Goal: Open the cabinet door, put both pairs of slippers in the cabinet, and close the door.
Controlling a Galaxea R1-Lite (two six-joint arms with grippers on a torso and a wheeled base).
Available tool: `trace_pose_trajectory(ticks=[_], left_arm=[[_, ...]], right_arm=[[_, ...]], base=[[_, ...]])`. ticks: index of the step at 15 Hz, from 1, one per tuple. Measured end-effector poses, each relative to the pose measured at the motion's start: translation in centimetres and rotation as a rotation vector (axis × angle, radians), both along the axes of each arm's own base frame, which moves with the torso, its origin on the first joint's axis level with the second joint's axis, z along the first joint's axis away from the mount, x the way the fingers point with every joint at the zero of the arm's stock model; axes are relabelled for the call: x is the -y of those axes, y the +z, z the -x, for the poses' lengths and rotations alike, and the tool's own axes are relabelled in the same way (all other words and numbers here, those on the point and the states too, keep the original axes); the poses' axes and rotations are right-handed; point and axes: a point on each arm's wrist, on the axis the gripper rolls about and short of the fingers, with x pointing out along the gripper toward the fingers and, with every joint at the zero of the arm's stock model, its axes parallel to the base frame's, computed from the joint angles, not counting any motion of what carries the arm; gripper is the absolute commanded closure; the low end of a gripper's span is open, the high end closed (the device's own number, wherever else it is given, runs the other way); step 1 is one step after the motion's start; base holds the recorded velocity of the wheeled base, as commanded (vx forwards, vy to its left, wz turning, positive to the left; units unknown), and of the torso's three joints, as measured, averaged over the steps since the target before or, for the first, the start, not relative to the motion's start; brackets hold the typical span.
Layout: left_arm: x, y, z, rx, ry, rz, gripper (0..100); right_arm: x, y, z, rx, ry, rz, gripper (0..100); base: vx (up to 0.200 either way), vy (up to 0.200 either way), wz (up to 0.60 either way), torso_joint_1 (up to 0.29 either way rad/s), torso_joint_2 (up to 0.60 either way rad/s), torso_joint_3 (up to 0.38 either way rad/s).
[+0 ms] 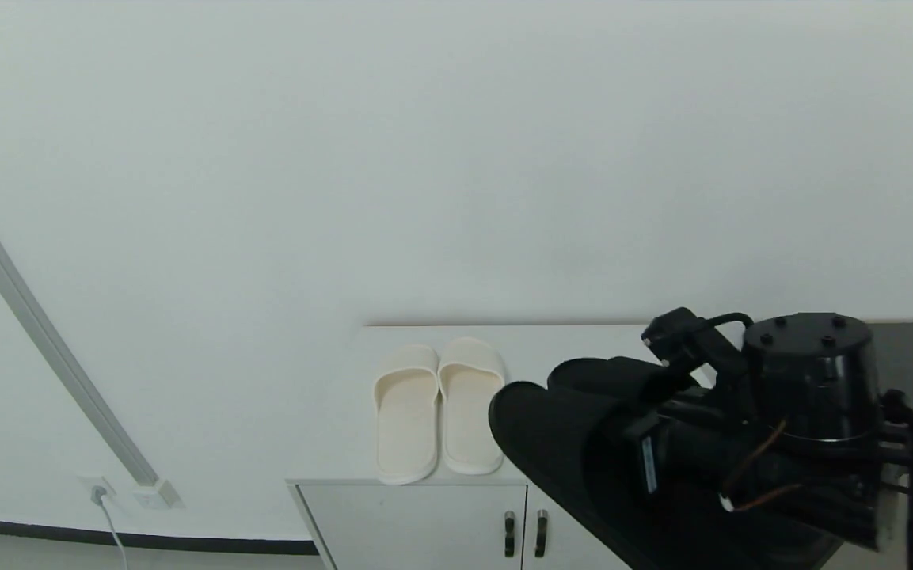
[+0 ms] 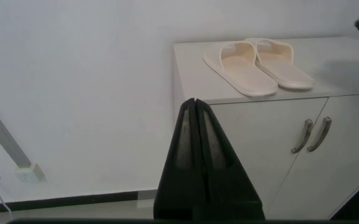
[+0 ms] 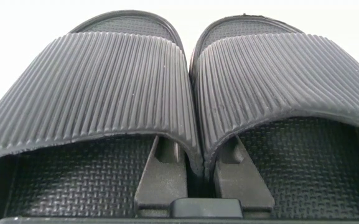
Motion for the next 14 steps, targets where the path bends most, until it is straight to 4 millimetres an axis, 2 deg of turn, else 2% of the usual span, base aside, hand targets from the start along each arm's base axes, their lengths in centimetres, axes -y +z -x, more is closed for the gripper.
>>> trace_pose_trajectory(ticks=[2,4,7,12,14], left_arm=[[0.0,0.0,0.0,0.0,0.0,0.007,100],[0.0,0.0,0.0,0.0,0.0,0.011,100],[0.0,0.0,0.0,0.0,0.0,0.012,100],[0.0,0.0,0.0,0.001,0.0,0.012,100],[0.0,0.0,0.0,0.001,-0.001,0.013,100]], right_arm=[[1.3,0.9,2.0,-0.046,0.087,-0.019,100],[2.1,1.4,3.0,-0.039,0.12,-0.045,100],[2.6,1.5,3.7,-0.035,0.138,-0.06,100],[2.9,1.4,3.9,-0.032,0.142,-0.057,100],[2.9,1.4,3.9,-0.032,0.146,-0.055,100]], base=[[0.0,0.0,0.0,0.0,0.0,0.0],[0.0,0.0,0.0,0.0,0.0,0.0],[0.0,0.0,0.0,0.0,0.0,0.0],[-0.2,0.0,0.0,0.005,0.0,0.004],[0.0,0.0,0.0,0.0,0.0,0.0]])
